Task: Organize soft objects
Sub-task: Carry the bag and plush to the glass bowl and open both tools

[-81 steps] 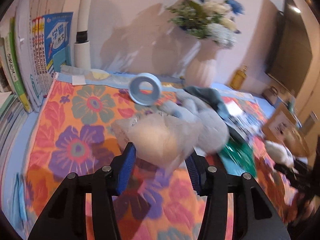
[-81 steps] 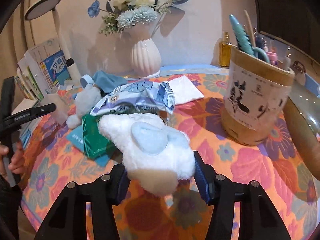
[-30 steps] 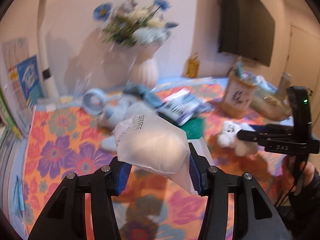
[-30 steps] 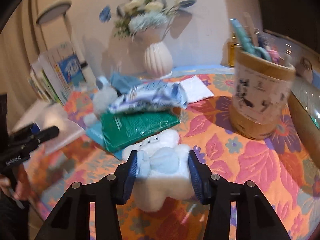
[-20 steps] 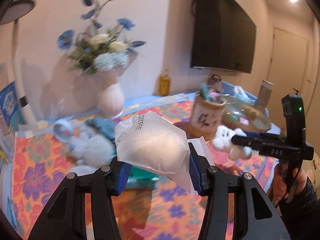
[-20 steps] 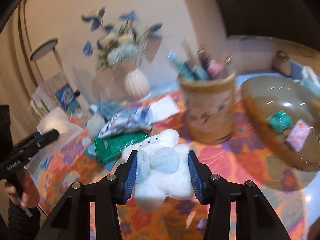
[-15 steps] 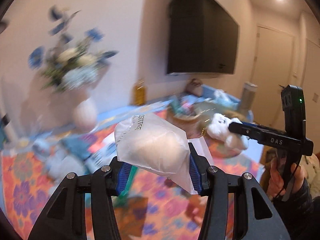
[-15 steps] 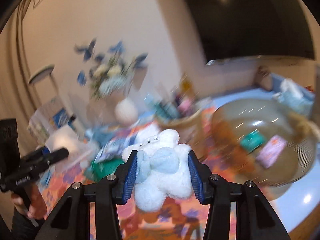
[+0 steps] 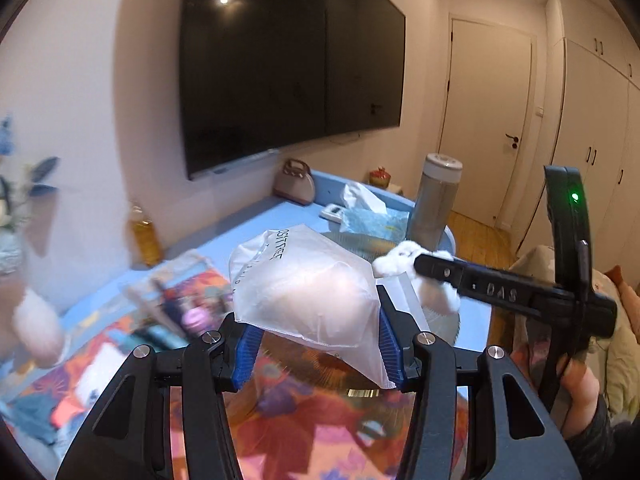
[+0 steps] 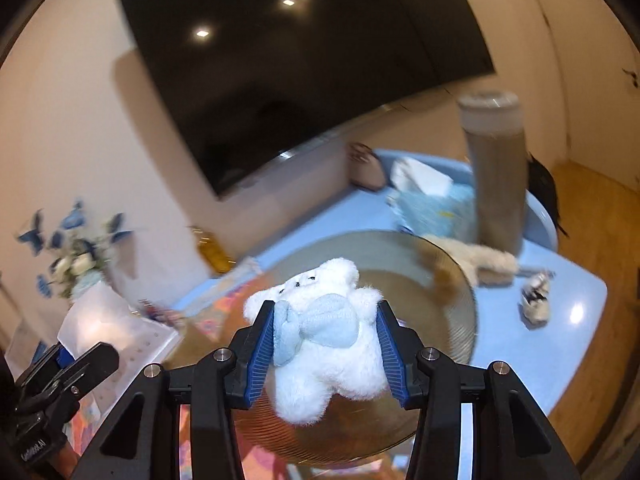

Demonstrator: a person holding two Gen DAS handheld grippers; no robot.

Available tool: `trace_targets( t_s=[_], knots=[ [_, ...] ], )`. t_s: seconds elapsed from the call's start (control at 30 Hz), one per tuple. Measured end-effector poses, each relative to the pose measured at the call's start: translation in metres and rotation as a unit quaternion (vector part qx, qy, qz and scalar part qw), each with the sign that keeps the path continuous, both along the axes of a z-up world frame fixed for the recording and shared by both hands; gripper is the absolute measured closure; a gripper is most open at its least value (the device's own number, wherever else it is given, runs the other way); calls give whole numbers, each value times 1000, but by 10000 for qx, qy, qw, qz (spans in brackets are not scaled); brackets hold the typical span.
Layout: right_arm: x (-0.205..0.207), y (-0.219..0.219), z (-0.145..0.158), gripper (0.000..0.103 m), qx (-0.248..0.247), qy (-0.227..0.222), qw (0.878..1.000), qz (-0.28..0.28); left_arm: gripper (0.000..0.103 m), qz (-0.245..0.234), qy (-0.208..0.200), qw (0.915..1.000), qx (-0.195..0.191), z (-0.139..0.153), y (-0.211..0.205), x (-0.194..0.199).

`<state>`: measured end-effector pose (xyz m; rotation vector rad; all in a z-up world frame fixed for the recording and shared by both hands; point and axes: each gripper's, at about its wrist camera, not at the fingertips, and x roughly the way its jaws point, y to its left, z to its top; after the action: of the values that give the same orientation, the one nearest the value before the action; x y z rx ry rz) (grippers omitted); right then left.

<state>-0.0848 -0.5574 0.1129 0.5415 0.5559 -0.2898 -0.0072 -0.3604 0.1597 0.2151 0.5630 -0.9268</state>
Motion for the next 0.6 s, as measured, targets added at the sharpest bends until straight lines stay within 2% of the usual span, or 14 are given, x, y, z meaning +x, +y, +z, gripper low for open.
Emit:
trace_targets(
  t_s=[0.13, 0.17, 0.2, 0.23, 0.27, 0.43, 0.6],
  knots=[
    [9, -13, -14, 54, 3, 234, 9997, -90, 53, -44, 187, 9998, 29, -15, -26, 15],
    [11, -15, -16, 46, -30, 279, 9996, -102, 43, -32, 213, 9998, 31, -17, -29, 17],
    [14, -15, -19, 34, -23, 333, 9994, -107, 33, -48, 303, 9995, 28, -21, -33, 21],
    [15, -16, -21, 31, 21, 371, 9993, -89, 17, -42, 344, 9994, 9, -22, -33, 22],
    [15, -18, -24, 31, 106, 350, 9993, -15, 14, 35, 349, 9994, -37, -24, -31, 23],
    [4, -14, -22, 31, -34, 364, 9993, -41, 14, 57, 452, 9990, -33, -24, -12, 17],
    [-7, 5, -6, 31, -9, 99, 9998, 179, 14, 360, 285, 9988, -186, -7, 42, 0]
  ],
)
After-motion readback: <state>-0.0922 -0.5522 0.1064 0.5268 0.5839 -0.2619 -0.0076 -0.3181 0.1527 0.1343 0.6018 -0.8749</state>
